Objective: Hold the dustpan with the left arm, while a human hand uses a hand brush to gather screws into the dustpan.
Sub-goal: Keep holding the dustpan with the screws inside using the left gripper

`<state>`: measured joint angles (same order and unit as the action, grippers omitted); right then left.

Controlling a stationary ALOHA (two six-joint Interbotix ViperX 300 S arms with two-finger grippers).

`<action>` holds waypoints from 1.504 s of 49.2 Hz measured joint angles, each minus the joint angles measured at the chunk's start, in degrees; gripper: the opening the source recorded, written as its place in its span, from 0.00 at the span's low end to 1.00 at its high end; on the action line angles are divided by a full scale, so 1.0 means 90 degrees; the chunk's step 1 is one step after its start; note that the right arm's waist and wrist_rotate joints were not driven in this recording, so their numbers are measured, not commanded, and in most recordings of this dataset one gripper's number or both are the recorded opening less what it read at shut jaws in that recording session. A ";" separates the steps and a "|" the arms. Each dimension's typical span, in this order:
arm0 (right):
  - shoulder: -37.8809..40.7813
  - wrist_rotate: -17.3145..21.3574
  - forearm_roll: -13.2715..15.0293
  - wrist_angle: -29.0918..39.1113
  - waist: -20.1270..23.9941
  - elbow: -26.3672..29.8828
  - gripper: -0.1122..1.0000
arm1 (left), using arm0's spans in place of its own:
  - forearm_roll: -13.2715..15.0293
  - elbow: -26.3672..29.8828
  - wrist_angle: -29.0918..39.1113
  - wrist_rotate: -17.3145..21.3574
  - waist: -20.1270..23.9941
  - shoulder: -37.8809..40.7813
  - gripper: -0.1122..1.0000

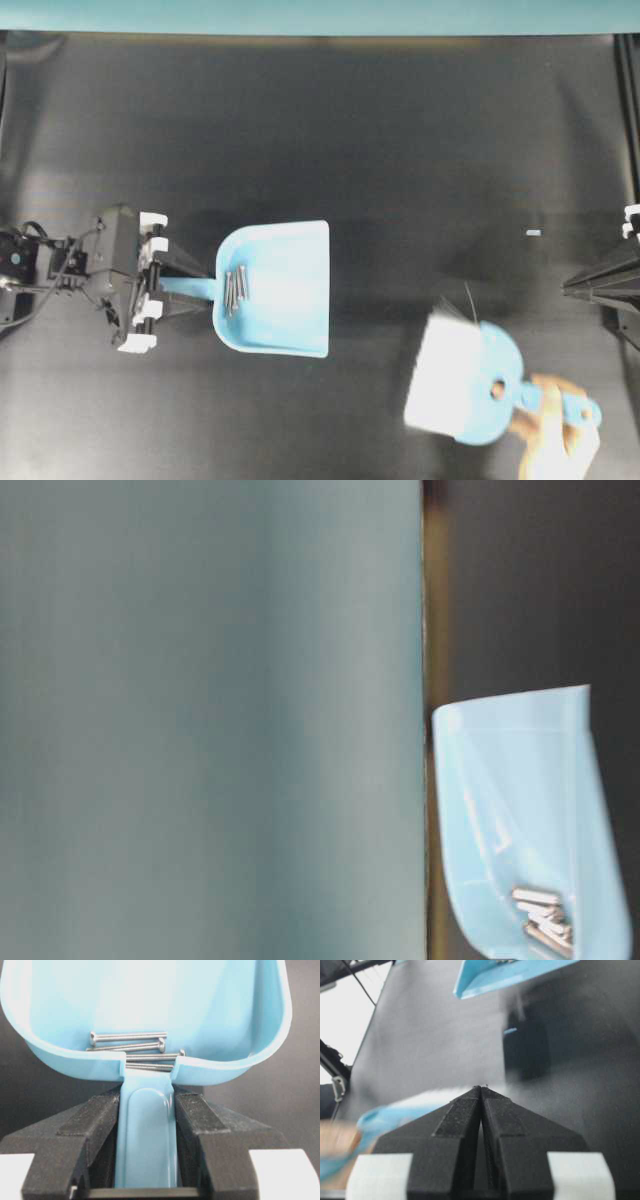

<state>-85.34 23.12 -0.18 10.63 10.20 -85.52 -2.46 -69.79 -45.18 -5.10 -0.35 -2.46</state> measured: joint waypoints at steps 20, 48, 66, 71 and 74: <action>-0.0010 0.0010 0.0000 0.0000 0.0000 0.0010 0.10 | 0.0000 -0.0137 -0.0068 0.0029 0.0029 -0.0508 0.36; -0.0010 0.0000 0.0000 0.0000 0.0000 0.0010 0.10 | 0.0000 -0.0146 0.0273 0.0029 0.0068 -0.0508 0.36; 0.0000 0.0010 0.0000 0.0000 0.0000 0.0010 0.10 | 0.0000 -0.0146 0.0381 0.0039 0.0195 -0.0527 0.36; -0.0010 0.0010 0.0000 0.0010 0.0000 0.0010 0.10 | 0.0000 -0.0146 0.0371 0.0039 0.0195 -0.0527 0.36; -0.0010 0.0000 0.0000 0.0000 0.0000 0.0010 0.10 | 0.0000 -0.0146 0.0391 0.0029 0.0195 -0.0537 0.36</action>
<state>-85.43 23.12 -0.18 10.63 10.20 -85.43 -2.46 -71.10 -41.66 -4.83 1.41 -7.29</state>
